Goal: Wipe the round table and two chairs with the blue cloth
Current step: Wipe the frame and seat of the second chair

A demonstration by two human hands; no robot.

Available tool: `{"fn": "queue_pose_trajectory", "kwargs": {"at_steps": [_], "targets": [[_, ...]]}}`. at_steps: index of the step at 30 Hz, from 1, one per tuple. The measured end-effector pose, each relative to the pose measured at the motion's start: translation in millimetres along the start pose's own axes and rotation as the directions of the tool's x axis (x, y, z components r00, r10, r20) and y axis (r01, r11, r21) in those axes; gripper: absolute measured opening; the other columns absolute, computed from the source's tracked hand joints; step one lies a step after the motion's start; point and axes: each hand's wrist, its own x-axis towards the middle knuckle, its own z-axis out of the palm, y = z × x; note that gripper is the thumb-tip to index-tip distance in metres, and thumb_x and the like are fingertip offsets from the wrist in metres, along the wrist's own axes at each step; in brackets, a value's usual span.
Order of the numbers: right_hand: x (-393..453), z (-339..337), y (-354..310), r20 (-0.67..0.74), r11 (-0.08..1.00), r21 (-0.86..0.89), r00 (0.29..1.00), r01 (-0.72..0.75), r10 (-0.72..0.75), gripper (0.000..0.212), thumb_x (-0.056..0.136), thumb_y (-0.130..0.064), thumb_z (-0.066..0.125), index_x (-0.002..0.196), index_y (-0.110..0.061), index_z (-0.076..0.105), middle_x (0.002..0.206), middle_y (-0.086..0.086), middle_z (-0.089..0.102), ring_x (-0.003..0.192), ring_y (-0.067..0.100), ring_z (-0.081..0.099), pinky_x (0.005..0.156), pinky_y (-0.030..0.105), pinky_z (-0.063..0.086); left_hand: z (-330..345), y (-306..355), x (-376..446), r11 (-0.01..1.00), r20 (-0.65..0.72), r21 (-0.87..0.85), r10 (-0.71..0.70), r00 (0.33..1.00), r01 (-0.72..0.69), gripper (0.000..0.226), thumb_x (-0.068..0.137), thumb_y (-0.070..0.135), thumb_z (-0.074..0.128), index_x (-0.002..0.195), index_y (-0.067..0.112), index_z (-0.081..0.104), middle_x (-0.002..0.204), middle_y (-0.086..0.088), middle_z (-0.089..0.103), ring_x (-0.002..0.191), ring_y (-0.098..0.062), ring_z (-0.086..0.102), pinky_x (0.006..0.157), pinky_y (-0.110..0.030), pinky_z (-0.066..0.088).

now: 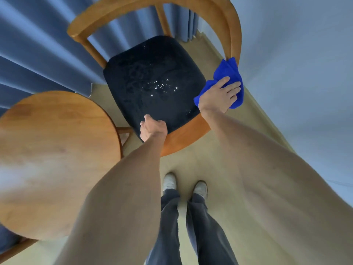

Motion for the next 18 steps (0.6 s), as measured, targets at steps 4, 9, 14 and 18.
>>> {"fn": "queue_pose_trajectory", "kwargs": {"at_steps": [4, 9, 14, 18], "targets": [[-26.2, 4.2, 2.7, -0.027, 0.998, -0.041, 0.999, 0.04, -0.041, 0.068, 0.097, -0.031, 0.044, 0.152, -0.003, 0.015, 0.157, 0.035, 0.008, 0.146, 0.049, 0.011, 0.116, 0.05, 0.021, 0.7, -8.9, -2.3, 0.998, -0.065, -0.021, 0.052, 0.996, -0.054, 0.037, 0.095, 0.02, 0.044, 0.129, 0.01, 0.054, 0.129, -0.014, 0.057, 0.118, -0.033, 0.055, 0.099, -0.042, 0.043], [-76.2, 8.0, -3.9, -0.07, 0.991, -0.02, 0.989, 0.129, -0.13, 0.042, 0.095, -0.026, 0.045, 0.133, -0.008, 0.043, 0.151, 0.027, 0.026, 0.136, 0.042, 0.029, 0.102, 0.046, 0.032, -11.3, -20.3, -10.7, 0.999, -0.109, 0.019, 0.039, 0.993, -0.037, 0.032, 0.096, 0.023, 0.04, 0.121, 0.011, 0.057, 0.118, -0.012, 0.062, 0.11, -0.032, 0.057, 0.096, -0.047, 0.046], [-142.0, 19.4, -24.9, -0.066, 0.983, 0.034, 0.982, 0.178, -0.176, 0.032, 0.09, -0.03, 0.05, 0.117, -0.013, 0.051, 0.135, 0.016, 0.042, 0.12, 0.036, 0.039, 0.084, 0.042, 0.035, -31.4, -45.4, -15.1, 0.999, 0.011, -0.026, 0.026, 1.0, -0.026, 0.029, 0.095, 0.025, 0.042, 0.115, 0.011, 0.057, 0.116, -0.013, 0.063, 0.102, -0.032, 0.059, 0.087, -0.038, 0.049], [-176.6, 25.6, -41.2, -0.077, 0.983, 0.097, 0.986, 0.155, -0.148, 0.027, 0.089, -0.026, 0.046, 0.109, -0.009, 0.052, 0.124, 0.013, 0.047, 0.114, 0.034, 0.042, 0.077, 0.041, 0.034, -45.5, -66.6, -8.1, 0.99, 0.091, -0.098, 0.109, 0.99, -0.1, 0.031, 0.095, 0.022, 0.042, 0.12, 0.018, 0.06, 0.116, -0.01, 0.063, 0.086, -0.023, 0.048, 0.073, -0.029, 0.037]]}}
